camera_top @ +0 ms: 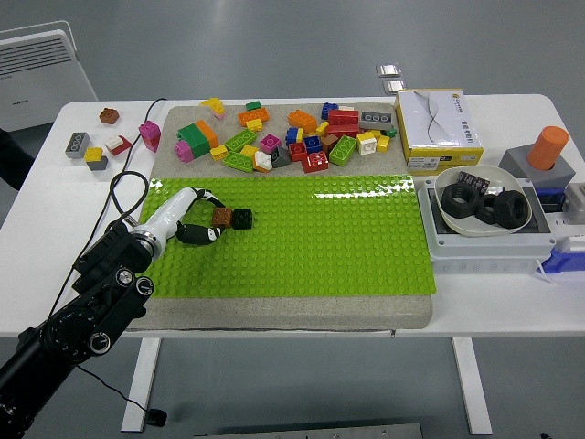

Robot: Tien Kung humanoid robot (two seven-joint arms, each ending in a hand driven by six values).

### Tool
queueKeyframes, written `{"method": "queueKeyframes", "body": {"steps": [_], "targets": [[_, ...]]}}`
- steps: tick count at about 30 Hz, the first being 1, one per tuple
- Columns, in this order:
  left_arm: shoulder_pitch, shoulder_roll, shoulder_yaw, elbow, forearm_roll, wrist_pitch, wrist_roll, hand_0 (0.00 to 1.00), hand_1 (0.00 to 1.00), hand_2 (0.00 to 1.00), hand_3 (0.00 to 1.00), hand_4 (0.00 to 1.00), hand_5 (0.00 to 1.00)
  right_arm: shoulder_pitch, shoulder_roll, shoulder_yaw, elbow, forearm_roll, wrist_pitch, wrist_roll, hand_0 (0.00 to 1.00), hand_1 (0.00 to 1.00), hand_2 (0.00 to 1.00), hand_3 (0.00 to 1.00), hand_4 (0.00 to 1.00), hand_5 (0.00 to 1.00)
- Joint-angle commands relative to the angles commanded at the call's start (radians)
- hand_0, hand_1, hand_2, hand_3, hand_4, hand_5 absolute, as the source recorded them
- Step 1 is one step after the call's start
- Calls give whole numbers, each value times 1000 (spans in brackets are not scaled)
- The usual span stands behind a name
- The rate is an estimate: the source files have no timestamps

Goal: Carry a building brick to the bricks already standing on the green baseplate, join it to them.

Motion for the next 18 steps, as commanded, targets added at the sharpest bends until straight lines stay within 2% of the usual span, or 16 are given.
{"method": "queueKeyframes", "body": {"steps": [18], "targets": [[1,-1,3,-9,10,0,-4,954,949,945,684,570,45,0,-1,-5,0,4,-2,-1,516,558,752,861,964,998]]}}
